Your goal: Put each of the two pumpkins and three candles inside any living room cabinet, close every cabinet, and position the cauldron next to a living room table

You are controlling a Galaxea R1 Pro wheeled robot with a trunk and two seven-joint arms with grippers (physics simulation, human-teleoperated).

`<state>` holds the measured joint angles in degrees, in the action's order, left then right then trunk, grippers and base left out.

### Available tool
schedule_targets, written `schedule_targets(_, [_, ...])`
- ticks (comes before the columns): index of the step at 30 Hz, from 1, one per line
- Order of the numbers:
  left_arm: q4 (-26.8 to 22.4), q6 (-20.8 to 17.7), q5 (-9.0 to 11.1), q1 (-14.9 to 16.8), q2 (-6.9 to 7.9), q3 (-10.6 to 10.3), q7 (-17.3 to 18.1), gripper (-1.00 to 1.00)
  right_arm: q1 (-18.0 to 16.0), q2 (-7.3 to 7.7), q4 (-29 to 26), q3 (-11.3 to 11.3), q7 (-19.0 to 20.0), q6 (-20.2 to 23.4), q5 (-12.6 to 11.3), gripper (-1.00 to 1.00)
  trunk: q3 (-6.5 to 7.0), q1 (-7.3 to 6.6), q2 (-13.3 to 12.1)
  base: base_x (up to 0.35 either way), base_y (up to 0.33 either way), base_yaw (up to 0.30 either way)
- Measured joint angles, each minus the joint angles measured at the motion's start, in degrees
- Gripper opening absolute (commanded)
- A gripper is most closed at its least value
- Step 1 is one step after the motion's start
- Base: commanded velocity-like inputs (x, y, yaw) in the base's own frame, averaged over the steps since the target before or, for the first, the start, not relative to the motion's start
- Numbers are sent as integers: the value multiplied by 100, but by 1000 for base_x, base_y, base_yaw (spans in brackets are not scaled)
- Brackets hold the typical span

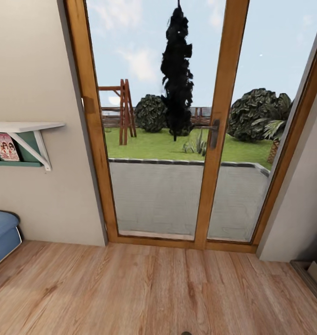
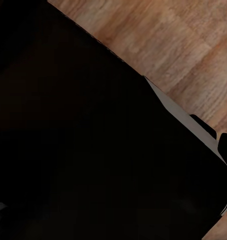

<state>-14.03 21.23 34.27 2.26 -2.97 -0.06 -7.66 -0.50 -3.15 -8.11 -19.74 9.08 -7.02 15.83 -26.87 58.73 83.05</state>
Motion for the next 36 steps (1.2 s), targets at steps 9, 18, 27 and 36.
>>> schedule_targets(9, [-107, -383, -9, 201, 14, -176, -38, 100, -41, -77, -1972, 18, 306, 3234, 120, 100, -71, 88, 160, 0, 0, 0])
schedule_targets(18, [-660, -2895, -1, 1162, 449, -196, -170, 100, -909, -264, -2862, 26, 611, 6354, 301, 100, -70, 88, 159, 0, 0, 0])
schedule_targets(27, [-1418, -3579, 23, 1337, 505, -172, -404, 100, -1398, -338, -4666, 225, 841, 6511, -71, 100, -71, 88, 160, 0, 0, 0])
schedule_targets(36, [-1320, -3060, -17, 1339, 434, -212, -401, 100, -1430, -336, -3900, 198, 830, 5619, -71, 100, -179, 219, 399, 0, 0, 0])
